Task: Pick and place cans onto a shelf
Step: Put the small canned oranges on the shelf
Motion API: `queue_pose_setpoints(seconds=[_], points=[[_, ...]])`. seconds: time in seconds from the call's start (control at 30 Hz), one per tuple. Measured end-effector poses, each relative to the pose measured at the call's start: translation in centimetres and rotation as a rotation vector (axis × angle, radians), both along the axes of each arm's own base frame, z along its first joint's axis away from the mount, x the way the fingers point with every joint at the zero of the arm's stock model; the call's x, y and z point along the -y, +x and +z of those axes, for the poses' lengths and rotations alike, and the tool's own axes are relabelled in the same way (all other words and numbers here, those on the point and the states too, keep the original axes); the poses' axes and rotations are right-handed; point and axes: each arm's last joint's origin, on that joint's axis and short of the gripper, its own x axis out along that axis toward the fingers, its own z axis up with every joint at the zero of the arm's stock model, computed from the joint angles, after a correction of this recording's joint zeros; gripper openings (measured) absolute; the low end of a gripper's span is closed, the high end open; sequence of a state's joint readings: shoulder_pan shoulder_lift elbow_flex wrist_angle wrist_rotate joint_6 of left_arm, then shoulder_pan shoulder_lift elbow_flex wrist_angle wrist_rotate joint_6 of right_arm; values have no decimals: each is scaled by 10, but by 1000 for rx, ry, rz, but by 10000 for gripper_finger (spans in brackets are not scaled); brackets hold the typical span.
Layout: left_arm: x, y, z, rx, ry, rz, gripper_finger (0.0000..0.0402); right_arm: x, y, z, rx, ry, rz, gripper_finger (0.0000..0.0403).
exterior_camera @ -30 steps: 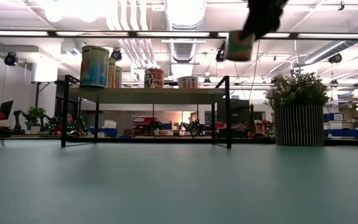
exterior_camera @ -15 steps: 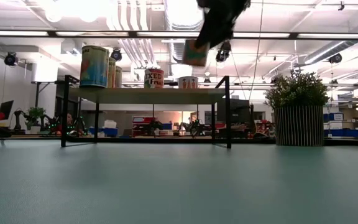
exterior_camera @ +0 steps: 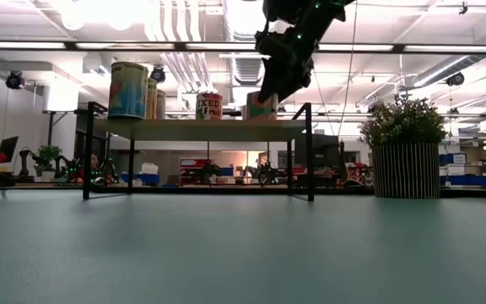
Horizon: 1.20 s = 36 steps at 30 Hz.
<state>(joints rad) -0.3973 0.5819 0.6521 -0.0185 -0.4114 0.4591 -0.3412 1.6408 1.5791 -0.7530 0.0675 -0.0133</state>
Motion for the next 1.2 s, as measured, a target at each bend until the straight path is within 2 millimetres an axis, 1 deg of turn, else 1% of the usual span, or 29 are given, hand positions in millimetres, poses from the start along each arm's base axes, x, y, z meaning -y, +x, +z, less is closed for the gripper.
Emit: queue_pose_setpoints(seconds=[0.17,0.4,0.5,0.83,1.07,1.2], points=[[0,0,0,0,4,0,4,0,0,0,1,-6,3,278],[0,0,0,0,4,0,3,0,0,0,-3,-9,12,320],[0,0,0,1,4,0,4,-1,1,0,6,8,36,331],[0,0,0,2,3,0,4,-1,3,2,42,11,39,325],[0,0,0,2,3,0,4,-1,3,2,44,18,36,338],[0,0,0,2,3,0,4,-1,4,3,58,13,37,335]])
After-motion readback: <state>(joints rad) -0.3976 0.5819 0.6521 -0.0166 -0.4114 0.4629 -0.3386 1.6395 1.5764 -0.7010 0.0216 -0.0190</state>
